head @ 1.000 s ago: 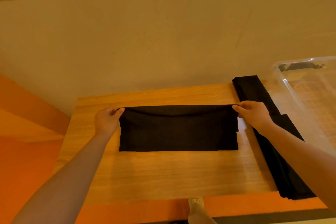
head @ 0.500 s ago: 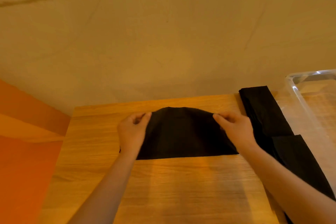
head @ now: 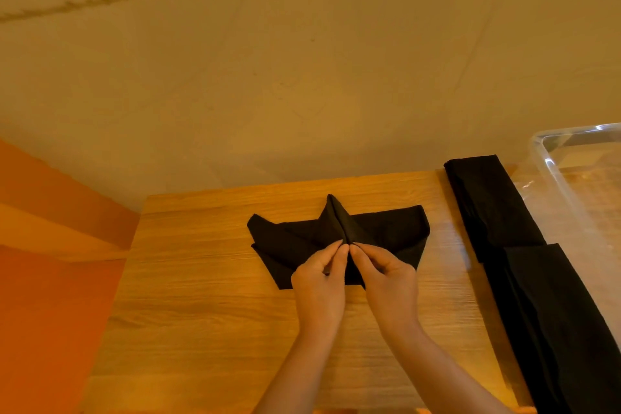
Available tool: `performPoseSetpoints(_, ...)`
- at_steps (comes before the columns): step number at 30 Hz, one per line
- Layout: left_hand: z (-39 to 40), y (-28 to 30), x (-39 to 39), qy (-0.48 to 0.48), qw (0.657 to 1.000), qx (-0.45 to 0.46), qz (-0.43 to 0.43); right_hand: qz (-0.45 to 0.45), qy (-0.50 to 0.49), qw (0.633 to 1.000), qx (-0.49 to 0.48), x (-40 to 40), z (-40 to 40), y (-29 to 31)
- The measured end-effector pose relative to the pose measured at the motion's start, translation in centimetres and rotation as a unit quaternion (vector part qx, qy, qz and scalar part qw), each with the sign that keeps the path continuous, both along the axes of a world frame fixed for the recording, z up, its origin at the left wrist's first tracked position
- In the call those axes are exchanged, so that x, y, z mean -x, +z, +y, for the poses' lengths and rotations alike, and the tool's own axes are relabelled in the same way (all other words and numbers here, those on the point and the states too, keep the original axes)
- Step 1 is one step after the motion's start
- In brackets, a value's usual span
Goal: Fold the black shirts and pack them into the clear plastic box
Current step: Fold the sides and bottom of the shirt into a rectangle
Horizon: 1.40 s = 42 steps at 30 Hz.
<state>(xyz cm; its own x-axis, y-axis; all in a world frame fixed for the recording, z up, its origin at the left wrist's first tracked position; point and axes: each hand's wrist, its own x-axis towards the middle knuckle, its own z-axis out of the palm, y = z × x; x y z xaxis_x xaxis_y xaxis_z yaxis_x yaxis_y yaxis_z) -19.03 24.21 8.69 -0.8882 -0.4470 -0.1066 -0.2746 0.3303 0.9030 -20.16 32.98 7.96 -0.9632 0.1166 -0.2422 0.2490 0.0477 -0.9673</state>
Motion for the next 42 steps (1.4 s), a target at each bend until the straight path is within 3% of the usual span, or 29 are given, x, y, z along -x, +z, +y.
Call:
performPoseSetpoints(7, 0.7, 0.2, -1.3, 0.009, 1.000, 0.000, 0.014, 0.023, 0.010, 1.000, 0.017, -0.7, -0.4, 0.3)
performPoseSetpoints(17, 0.8, 0.7, -2.1, 0.071, 0.989, -0.126, -0.013, 0.076, 0.052, 0.996, -0.007, -1.9, -0.6, 0.4)
performPoseSetpoints(24, 1.2, 1.7, -2.8, 0.057, 0.977, -0.192, -0.067, 0.018, 0.091, 0.993, 0.075, -1.8, 0.2, 0.5)
performPoseSetpoints(29, 0.6, 1.9, -3.0, 0.028, 0.964, -0.239, -0.115, -0.080, 0.094, 0.984, 0.126, -0.9, 1.1, 0.4)
performPoseSetpoints(34, -0.1, 2.2, -2.4, -0.004, 0.964, -0.229, -0.138, -0.062, 0.081, 0.989, 0.107, -0.4, 1.6, -0.1)
performPoseSetpoints(39, -2.3, 1.1, 2.7, -0.014, 0.987, -0.024, -0.160, -0.013, 0.074, 0.996, 0.046, -0.2, 2.2, -1.1)
performPoseSetpoints(42, -3.7, 0.8, 7.4, -0.049, 0.966, 0.003, -0.253, 0.007, 0.076, 0.997, 0.019, -0.3, 2.2, -1.4)
